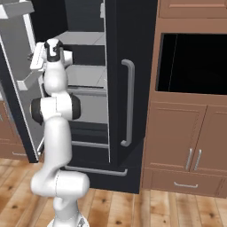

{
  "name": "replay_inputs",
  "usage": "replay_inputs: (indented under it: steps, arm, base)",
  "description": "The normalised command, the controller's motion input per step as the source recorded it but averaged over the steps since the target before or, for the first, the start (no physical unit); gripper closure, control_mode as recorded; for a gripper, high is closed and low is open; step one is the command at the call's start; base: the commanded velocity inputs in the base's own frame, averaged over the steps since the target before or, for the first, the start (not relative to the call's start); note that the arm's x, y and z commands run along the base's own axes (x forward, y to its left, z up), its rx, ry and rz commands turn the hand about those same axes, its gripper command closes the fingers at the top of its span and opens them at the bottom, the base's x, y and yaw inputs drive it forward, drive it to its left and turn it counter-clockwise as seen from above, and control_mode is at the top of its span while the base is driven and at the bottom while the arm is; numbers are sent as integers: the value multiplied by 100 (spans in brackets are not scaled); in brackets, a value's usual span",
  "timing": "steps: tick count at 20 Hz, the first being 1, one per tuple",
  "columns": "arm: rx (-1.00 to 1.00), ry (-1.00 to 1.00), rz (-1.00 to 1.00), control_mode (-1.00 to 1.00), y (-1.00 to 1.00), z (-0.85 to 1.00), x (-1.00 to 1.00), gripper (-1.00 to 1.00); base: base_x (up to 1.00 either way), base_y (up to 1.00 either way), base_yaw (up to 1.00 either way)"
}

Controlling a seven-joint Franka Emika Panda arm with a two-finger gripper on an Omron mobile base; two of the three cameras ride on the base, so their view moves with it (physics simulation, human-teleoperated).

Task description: Place one of the steaks on the plate and the other in the bowl. Then place the bowl in the fridge.

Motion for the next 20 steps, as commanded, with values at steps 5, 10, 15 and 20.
replay_inputs:
  steps: [5,10,15,20]
  arm:
    - [-1,-1,7,-100,100,-25,-10,100]
    - [-7,-9,0,-100,54,3,-4,100]
    - [-7,3,-1,-100,-95,50,-42,100]
    - [-11,0,-3,-100,-100,72,-85,100]
  base:
    - [0,0,0]
    - [0,0,0]
    - [0,0,0]
    - [0,0,0]
